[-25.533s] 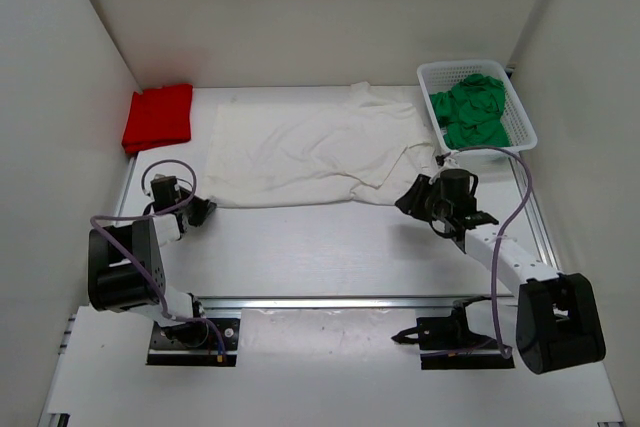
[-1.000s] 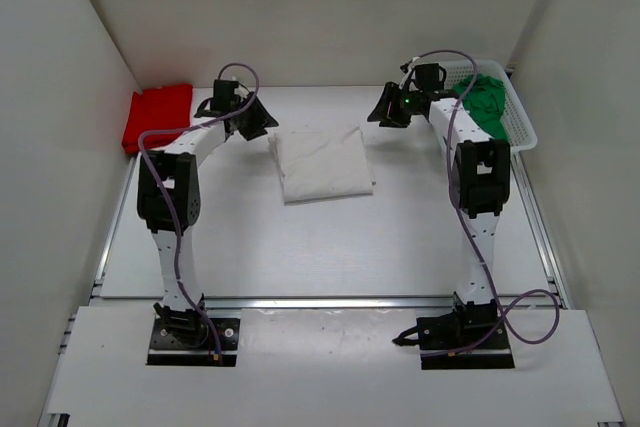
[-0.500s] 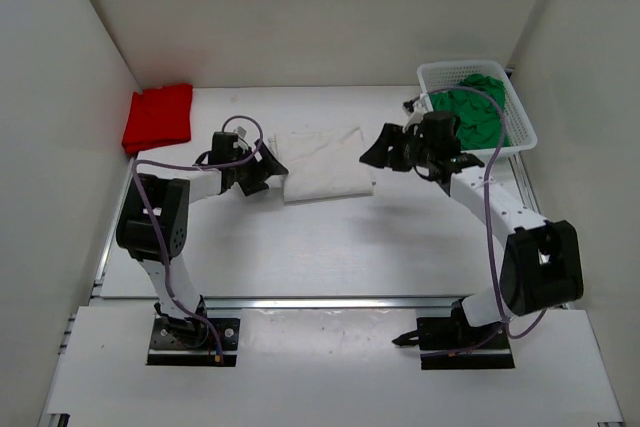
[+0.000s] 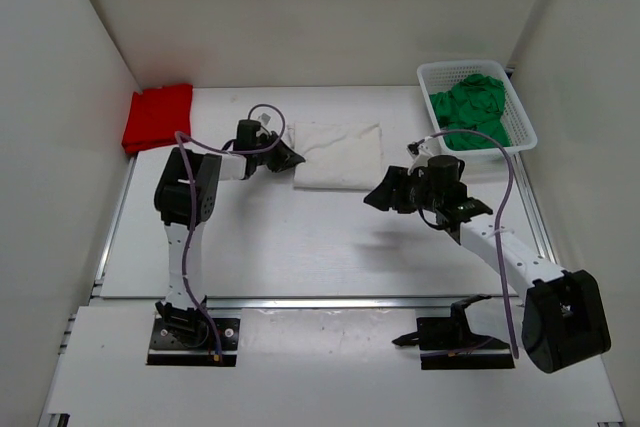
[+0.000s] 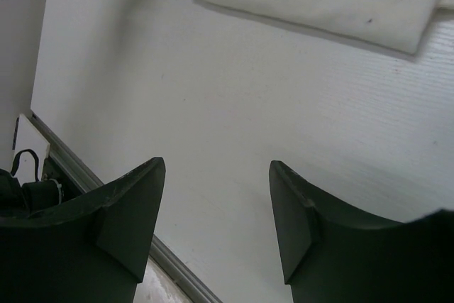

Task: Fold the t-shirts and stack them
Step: Put the neatly folded tshirt into the corner of the board with the left arm

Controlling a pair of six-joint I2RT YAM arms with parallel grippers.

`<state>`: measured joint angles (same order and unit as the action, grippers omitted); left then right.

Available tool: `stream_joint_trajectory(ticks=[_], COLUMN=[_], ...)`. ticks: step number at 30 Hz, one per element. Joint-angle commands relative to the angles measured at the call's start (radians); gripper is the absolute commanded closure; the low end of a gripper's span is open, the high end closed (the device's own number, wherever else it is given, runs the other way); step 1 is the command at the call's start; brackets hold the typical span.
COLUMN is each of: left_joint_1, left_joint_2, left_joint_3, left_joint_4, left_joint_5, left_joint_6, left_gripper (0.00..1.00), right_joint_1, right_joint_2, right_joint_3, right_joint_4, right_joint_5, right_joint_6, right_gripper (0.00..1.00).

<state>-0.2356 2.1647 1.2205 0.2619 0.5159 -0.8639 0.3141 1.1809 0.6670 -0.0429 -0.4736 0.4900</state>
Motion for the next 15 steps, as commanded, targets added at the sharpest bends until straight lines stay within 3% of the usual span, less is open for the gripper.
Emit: stream_joint_trajectory(ticks=[1,3,8,12,15], left_joint_1=[-0.048,-0.068,-0.073,0.019,0.135], left_joint_2=[0.046,0.069,0.132,0.199,0.152], left_joint_3=[0.141,0.238,0.577,0.922,0.934], left_joint_4=[0.005,-0.050,-0.228,-0.397,-0.353], left_joint_5=[0.007,0.004,0.035,0.073,0.096], left_joint_6=[-0.038,-0.029,-0.020,-0.017,-0.062], left_gripper=[0.94,1.00,1.00,1.00,1.00], right_joint_1=[-0.006,-0.017,-0.064,-0.078,-0.089], right_joint_2=[-0.046,-0.059,-0.064,-0.055,-0.066], right_joint_3=[-0.050,-0.082,-0.144,-0.136,-0.124], right_joint_4=[0.048,0.060,0.080,0.074,0.067], right_joint_5=[0.010,-0.006,-0.040,-0.050,-0.065], right_joint_6=[0.005,0.016,0.025,0.022,0.013], right_gripper=[0.41,0.41,0.42,0.42,0.42])
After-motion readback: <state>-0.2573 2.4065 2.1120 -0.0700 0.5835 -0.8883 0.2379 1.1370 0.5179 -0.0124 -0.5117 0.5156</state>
